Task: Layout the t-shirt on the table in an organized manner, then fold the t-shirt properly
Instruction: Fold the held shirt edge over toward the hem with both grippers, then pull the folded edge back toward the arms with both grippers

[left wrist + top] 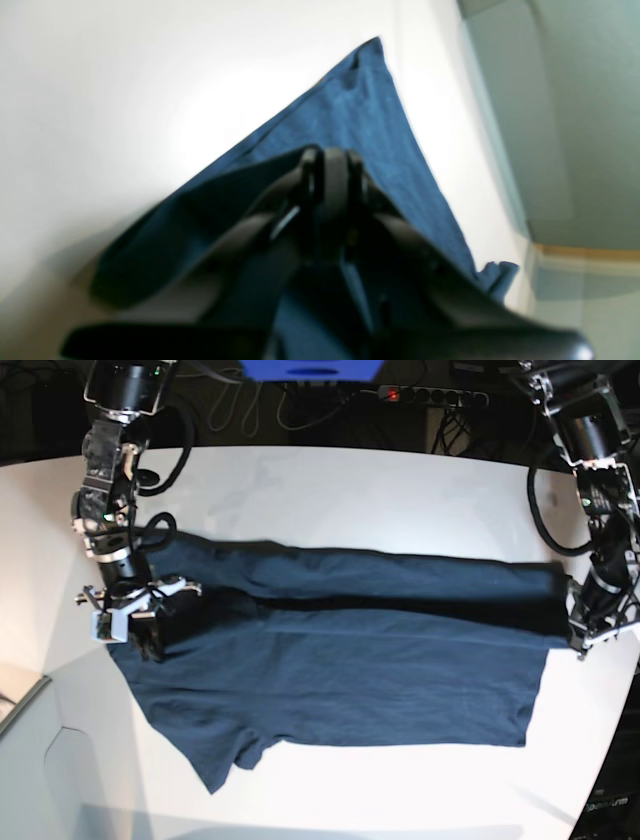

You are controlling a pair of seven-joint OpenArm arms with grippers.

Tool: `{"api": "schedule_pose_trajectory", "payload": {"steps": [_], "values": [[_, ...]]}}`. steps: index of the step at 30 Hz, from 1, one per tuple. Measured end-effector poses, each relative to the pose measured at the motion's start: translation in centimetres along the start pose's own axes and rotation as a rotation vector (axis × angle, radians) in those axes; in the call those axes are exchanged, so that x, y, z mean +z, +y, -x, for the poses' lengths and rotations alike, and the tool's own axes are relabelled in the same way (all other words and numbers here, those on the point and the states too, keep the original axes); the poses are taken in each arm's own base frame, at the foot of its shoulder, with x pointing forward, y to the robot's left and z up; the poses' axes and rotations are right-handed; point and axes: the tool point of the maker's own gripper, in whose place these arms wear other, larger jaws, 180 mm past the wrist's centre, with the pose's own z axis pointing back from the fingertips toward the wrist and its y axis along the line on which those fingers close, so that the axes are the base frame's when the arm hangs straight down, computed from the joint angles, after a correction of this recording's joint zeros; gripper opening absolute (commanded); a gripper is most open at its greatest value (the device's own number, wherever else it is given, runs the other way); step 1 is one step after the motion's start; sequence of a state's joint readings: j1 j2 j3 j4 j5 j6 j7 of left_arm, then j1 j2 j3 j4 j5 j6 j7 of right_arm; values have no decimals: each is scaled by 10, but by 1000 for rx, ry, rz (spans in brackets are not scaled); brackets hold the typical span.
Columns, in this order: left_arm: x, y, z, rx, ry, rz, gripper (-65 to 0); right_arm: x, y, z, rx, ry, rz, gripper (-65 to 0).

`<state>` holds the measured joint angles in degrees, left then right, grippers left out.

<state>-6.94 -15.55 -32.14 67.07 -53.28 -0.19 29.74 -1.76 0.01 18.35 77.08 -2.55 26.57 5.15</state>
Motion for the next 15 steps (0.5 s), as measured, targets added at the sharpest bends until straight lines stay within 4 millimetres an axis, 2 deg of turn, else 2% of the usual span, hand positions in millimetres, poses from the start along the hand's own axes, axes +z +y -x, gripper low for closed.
{"api": "schedule_pose_trajectory", "payload": {"steps": [5, 7, 9, 11, 13, 15], "values": [[-11, -6, -9, -2, -16, -2, -646, 0, 0, 0, 0, 1, 0, -650], [-14, 1, -3, 13, 4, -19, -644, 0, -1, 0, 6, 1, -1, -650], [-17, 7, 4, 24, 27, -39, -637, 0, -3, 5, 9, 15, -5, -620], [-18, 13, 7, 33, 36, -54, -580, 1, -4, 9, 16, 30, -9, -551], [-18, 13, 6, 32, 36, -55, -493, 1, -2, 10, 38, 36, -28, -474], [-19, 13, 5, 30, 33, -54, -379, 1, -2, 9, 47, 37, -33, -404]]}}
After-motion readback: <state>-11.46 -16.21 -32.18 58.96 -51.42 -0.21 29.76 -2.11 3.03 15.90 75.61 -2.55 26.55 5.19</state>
